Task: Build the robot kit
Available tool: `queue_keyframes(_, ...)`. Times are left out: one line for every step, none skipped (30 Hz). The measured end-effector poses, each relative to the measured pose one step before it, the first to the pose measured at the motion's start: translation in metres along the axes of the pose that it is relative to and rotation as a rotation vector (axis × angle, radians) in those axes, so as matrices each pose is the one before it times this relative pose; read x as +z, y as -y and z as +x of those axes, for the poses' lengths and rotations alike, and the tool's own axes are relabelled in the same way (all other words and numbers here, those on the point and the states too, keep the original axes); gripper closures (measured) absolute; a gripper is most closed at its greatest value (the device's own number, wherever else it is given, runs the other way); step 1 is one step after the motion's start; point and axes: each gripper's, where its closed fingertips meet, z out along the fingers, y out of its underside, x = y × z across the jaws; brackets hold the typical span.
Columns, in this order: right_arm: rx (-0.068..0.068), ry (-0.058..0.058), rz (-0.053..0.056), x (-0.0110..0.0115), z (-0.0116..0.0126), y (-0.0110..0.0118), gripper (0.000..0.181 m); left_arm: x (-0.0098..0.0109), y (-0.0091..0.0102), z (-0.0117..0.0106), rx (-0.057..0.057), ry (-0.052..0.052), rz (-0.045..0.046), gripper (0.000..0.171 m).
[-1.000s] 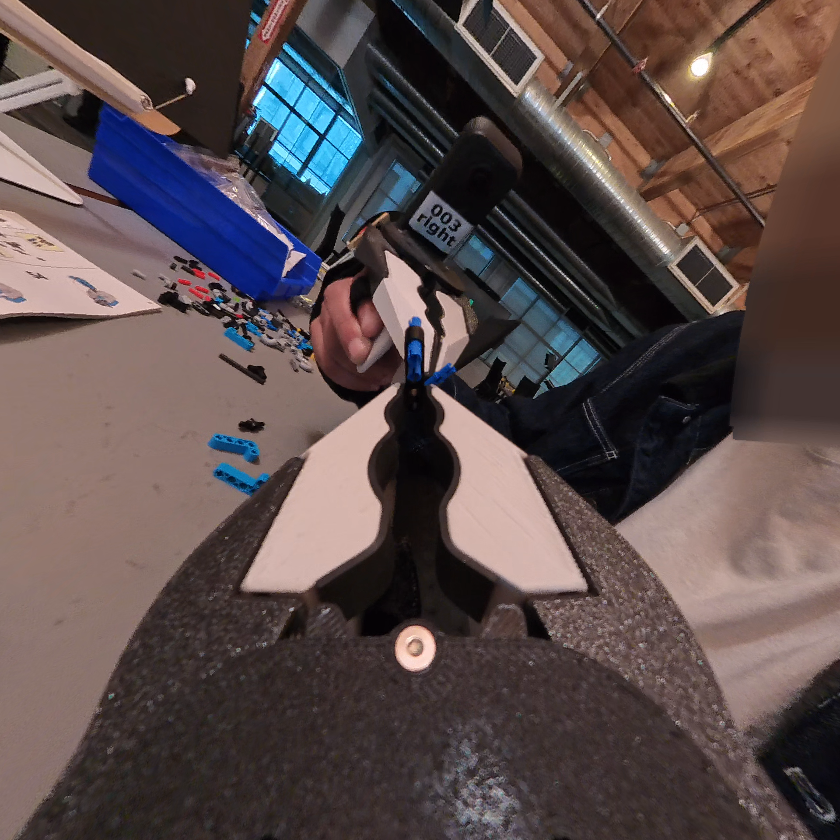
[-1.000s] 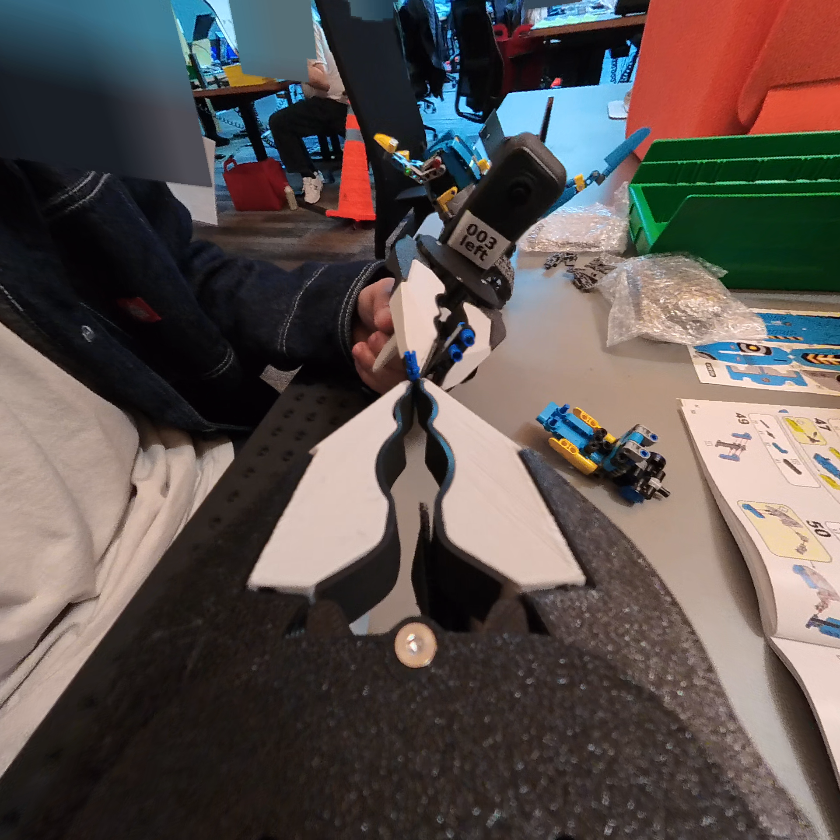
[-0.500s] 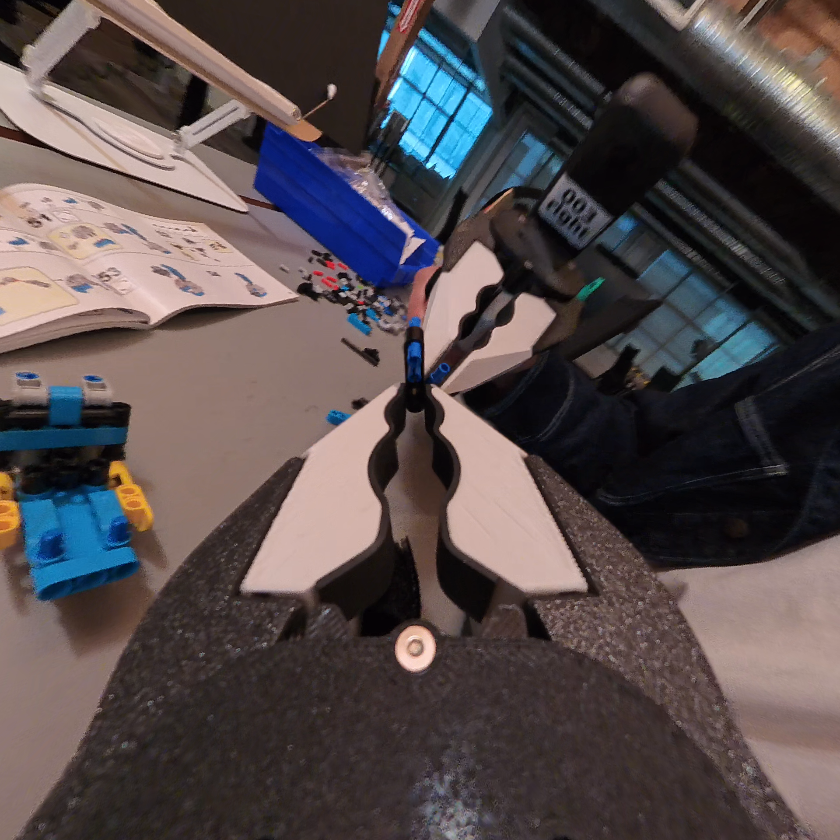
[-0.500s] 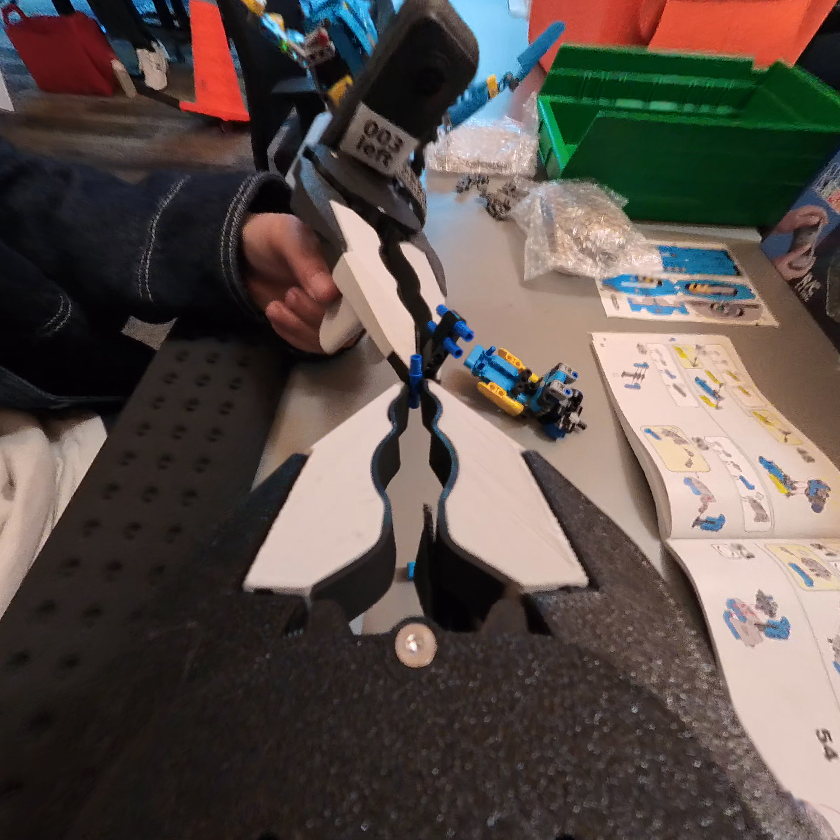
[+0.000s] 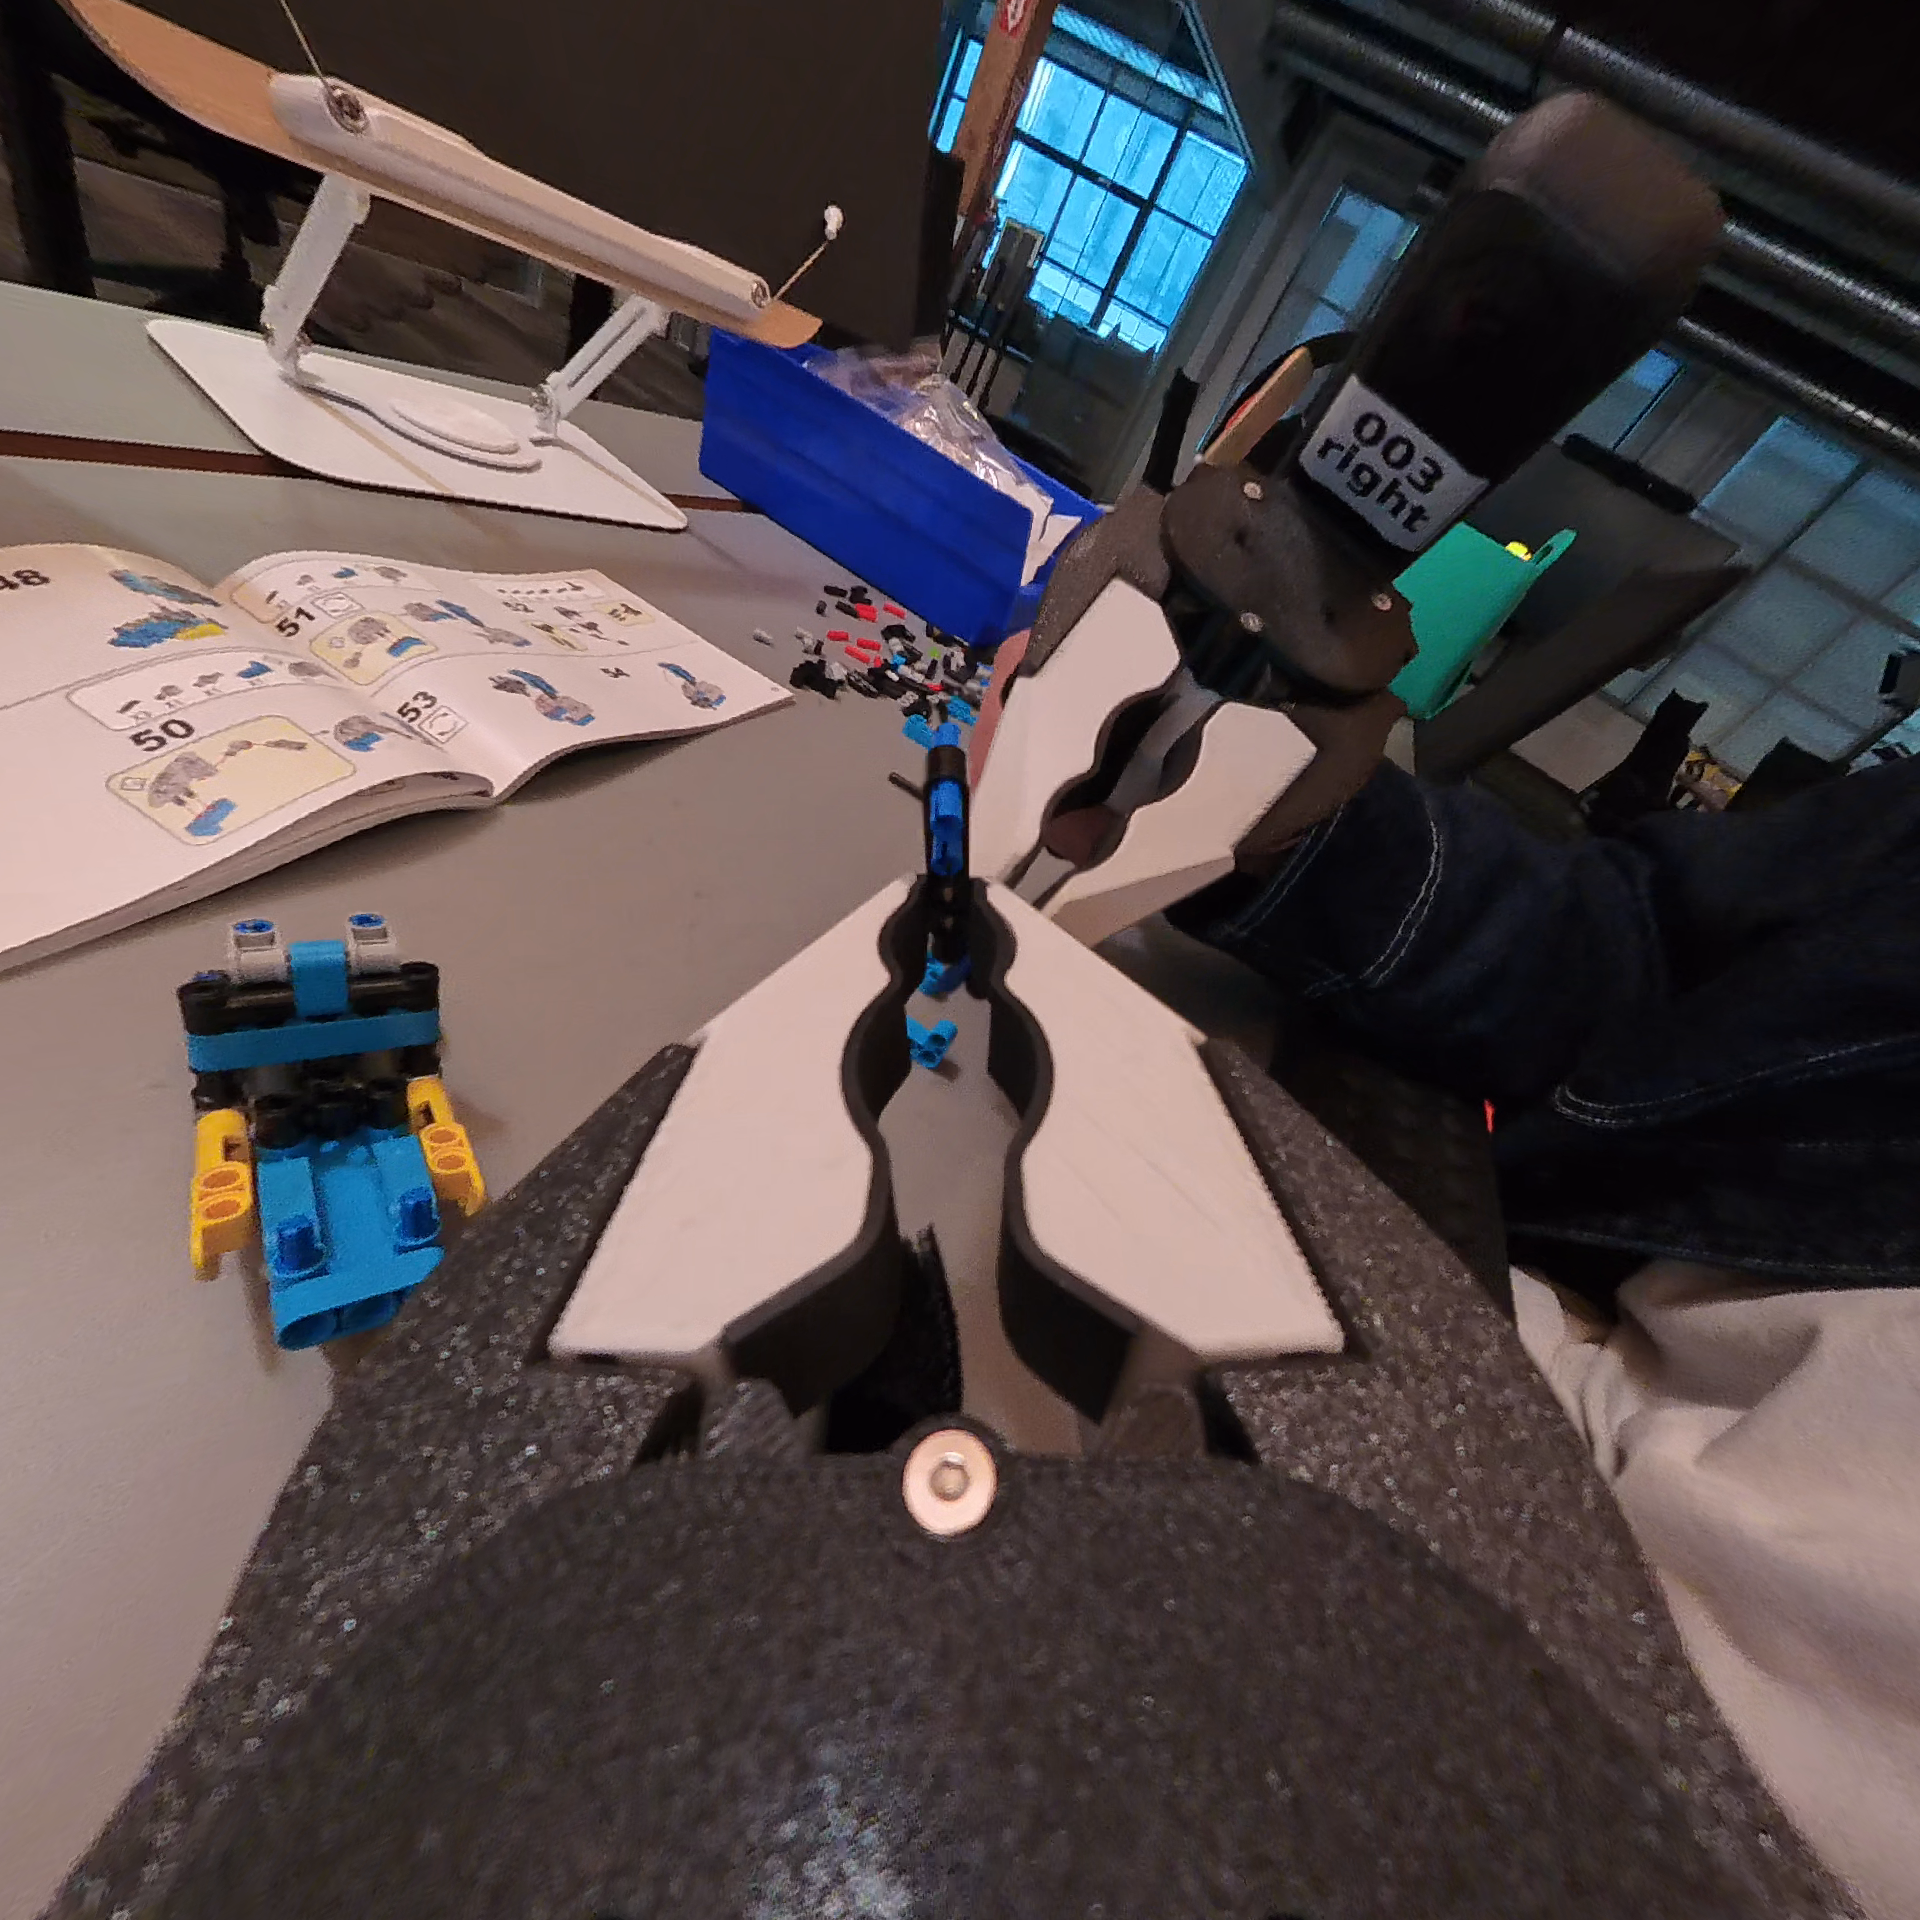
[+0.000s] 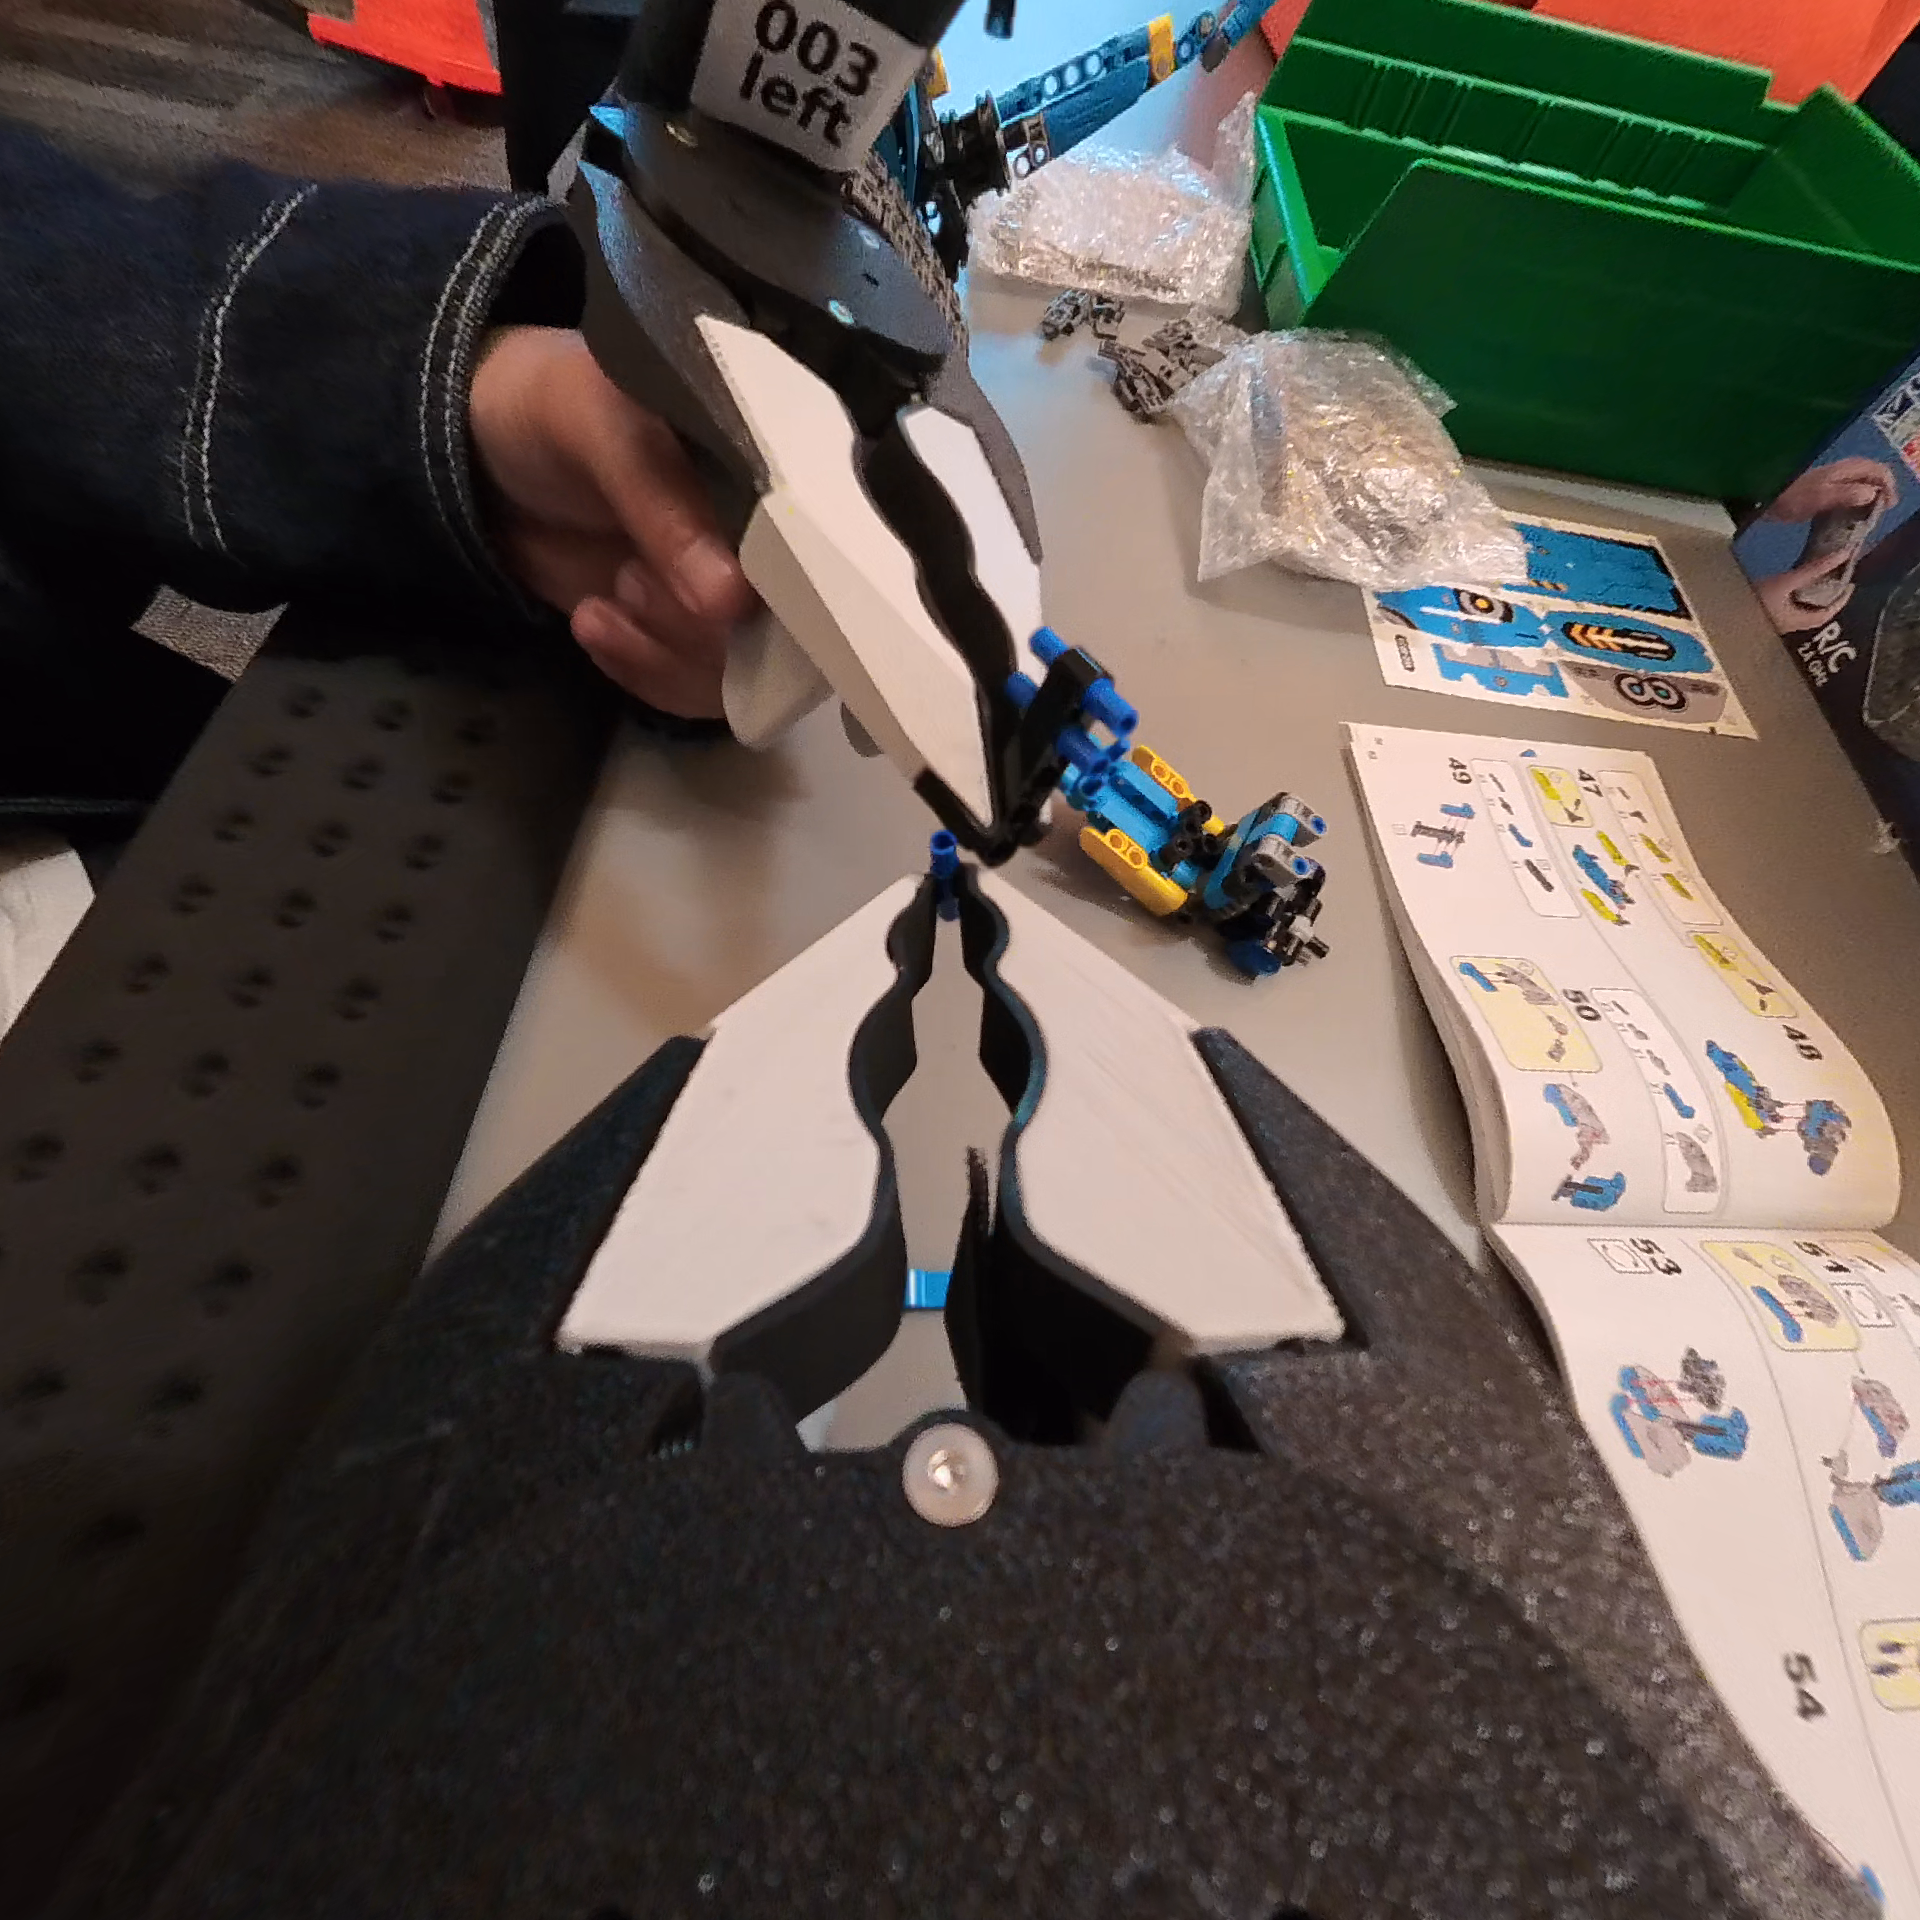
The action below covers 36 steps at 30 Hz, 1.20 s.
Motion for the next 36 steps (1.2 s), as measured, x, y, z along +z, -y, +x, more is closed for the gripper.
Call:
queue_keyframes(0.0086,0.0098,0.0101,0.00174,-0.00201,0.00123,0.178,-0.00003,0.00032,0.00066,0.0006,-0.0025,0.00283,0.165)
queue_keyframes(0.0159,0.0175,0.0121,0.00151,-0.00270,0.00200,0.178,0.00009,0.00143,0.00173,-0.0034,-0.0100,0.00932,0.165)
queue_keyframes(0.0184,0.0152,0.0087,0.00185,-0.00233,0.00137,0.178,0.00050,0.00109,0.00051,-0.0001,-0.0001,0.00625,0.165)
queue_keyframes(0.0173,0.0014,0.0103,0.00159,-0.00007,0.00125,0.178,-0.00025,0.00137,-0.00042,0.0070,0.0077,0.00769,0.165)
queue_keyframes(0.0136,0.0017,0.0258,0.00014,0.00025,0.00301,0.178,-0.00141,0.00244,0.00061,0.0039,-0.0012,0.01300,0.165)
queue_keyframes(0.0318,0.0135,0.0348,-0.00078,-0.00011,0.00477,0.178,-0.00196,0.00358,0.00040,0.0087,0.0037,0.01764,0.165)
queue_keyframes(0.0399,0.0044,0.0334,-0.00192,0.00225,0.00486,0.178,-0.00279,0.00490,-0.00228,0.0212,0.0234,0.02493,0.165)
queue_keyframes(0.0256,-0.0091,0.0246,-0.00299,0.00433,0.00337,0.178,-0.00319,0.00437,-0.00283,0.0109,0.0194,0.02295,0.165)
queue_keyframes(0.0124,-0.0068,0.0160,-0.00309,0.00333,0.00194,0.178,-0.00197,0.00261,-0.00030,-0.0078,-0.0037,0.01414,0.165)
queue_keyframes(0.0097,-0.0060,0.0172,-0.00289,0.00255,0.00200,0.178,-0.00013,0.00058,0.00163,-0.0032,-0.0097,0.00275,0.165)
queue_keyframes(0.0058,0.0037,0.0131,-0.00179,0.00023,0.00171,0.178,0.00152,-0.00214,0.00178,0.0125,-0.0042,-0.01206,0.165)
queue_keyframes(-0.0005,0.0051,-0.0019,-0.00049,-0.00079,0.00013,0.178,0.00192,-0.00254,0.00161,0.0117,-0.0008,-0.01377,0.165)
queue_keyframes(-0.0105,-0.0101,-0.0110,0.00000,0.00098,-0.00145,0.178,0.00051,-0.00044,0.00061,0.0083,0.0002,-0.00285,0.165)
queue_keyframes(-0.0092,-0.0030,0.0005,-0.00006,-0.00028,0.00050,0.178,-0.00003,0.00042,0.00081,-0.0013,-0.0036,0.00205,0.165)
queue_keyframes(-0.0011,-0.0015,-0.0061,0.00013,-0.00012,-0.00014,0.178,0.00028,-0.00068,-0.00007,0.0063,0.0051,-0.00353,0.165)
queue_keyframes(-0.0040,-0.0106,-0.0129,0.00040,0.00142,-0.00145,0.178,0.00086,-0.00116,-0.00125,0.0210,0.0192,-0.00782,0.165)
queue_keyframes(-0.0041,-0.0162,-0.0127,0.00077,0.00199,-0.00191,0.178,0.00121,-0.00187,-0.00139,0.0340,0.0269,-0.01169,0.164)
queue_keyframes(-0.0022,-0.0119,-0.0127,0.00089,0.00155,-0.00237,0.178,0.00119,-0.00207,-0.00157,0.0414,0.0306,-0.01393,0.164)
queue_keyframes(0.0026,-0.0111,-0.0145,0.00105,0.00195,-0.00268,0.178,0.00157,-0.00250,-0.00202,0.0471,0.0365,-0.01761,0.164)
queue_keyframes(0.0021,-0.0143,-0.0192,0.00147,0.00220,-0.00331,0.178,0.00182,-0.00316,-0.00175,0.0509,0.0369,-0.02123,0.164)
queue_keyframes(-0.0144,-0.0175,-0.0254,0.00147,0.00199,-0.00413,0.178,0.00203,-0.00399,-0.00117,0.0418,0.0284,-0.02534,0.164)
queue_keyframes(-0.0273,-0.0237,-0.0277,0.00146,0.00197,-0.00429,0.178,0.00201,-0.00391,-0.00083,0.0302,0.0205,-0.02450,0.164)
queue_keyframes(-0.0343,-0.0242,-0.0261,0.00130,0.00135,-0.00369,0.177,0.00171,-0.00346,-0.00053,0.0258,0.0158,-0.02180,0.164)
queue_keyframes(-0.0373,-0.0234,-0.0232,0.00120,0.00089,-0.00288,0.177,0.00117,-0.00229,-0.00032,0.0314,0.0174,-0.01594,0.165)
queue_keyframes(-0.0327,-0.0235,-0.0197,0.00079,0.00087,-0.00170,0.177,0.00102,-0.00167,-0.00018,0.0311,0.0165,-0.01134,0.164)
queue_keyframes(-0.0345,-0.0214,-0.0195,0.00077,0.00064,-0.00200,0.177,0.00114,-0.00201,0.00009,0.0183,0.0097,-0.01343,0.165)
queue_keyframes(-0.0316,-0.0157,-0.0183,0.00093,0.00012,-0.00263,0.177,0.00142,-0.00285,0.00046,0.0102,0.0021,-0.01672,0.164)
queue_keyframes(-0.0276,-0.0075,-0.0187,0.00126,-0.00069,-0.00321,0.177,0.00134,-0.00308,0.00087,0.0094,-0.0013,-0.01803,0.164)
queue_keyframes(-0.0286,-0.0063,-0.0153,0.00090,-0.00088,-0.00285,0.177,0.00121,-0.00254,0.00109,0.0088,-0.0037,-0.01443,0.165)
queue_keyframes(-0.0408,-0.0061,-0.0114,0.00016,-0.00110,-0.00195,0.177,0.00106,-0.00201,0.00177,0.0061,-0.0089,-0.01149,0.165)
queue_keyframes(-0.0611,-0.0104,-0.0184,-0.00004,-0.00143,-0.00264,0.177,0.00139,-0.00266,0.00209,-0.0049,-0.0158,-0.01376,0.165)
queue_keyframes(-0.0574,-0.0089,-0.0264,0.00034,-0.00177,-0.00310,0.177,0.00159,-0.00313,0.00215,-0.0207,-0.0253,-0.01520,0.165)
queue_keyframes(-0.0572,-0.0060,-0.0175,0.00029,-0.00243,-0.00224,0.177,0.00078,-0.00271,0.00212,-0.0399,-0.0356,-0.01131,0.165)
queue_keyframes(-0.0581,-0.0138,0.0011,-0.00008,-0.00147,-0.00010,0.178,-0.00047,-0.00044,0.00132,-0.0443,-0.0337,0.00029,0.165)
queue_keyframes(-0.0307,-0.0095,0.0109,-0.00123,-0.00004,0.00180,0.178,-0.00110,0.00111,0.00139,-0.0389,-0.0317,0.01057,0.165)
queue_keyframes(0.0077,0.0149,0.0122,-0.00193,-0.00055,0.00205,0.178,-0.00165,0.00209,0.00169,-0.0436,-0.0355,0.01601,0.165)
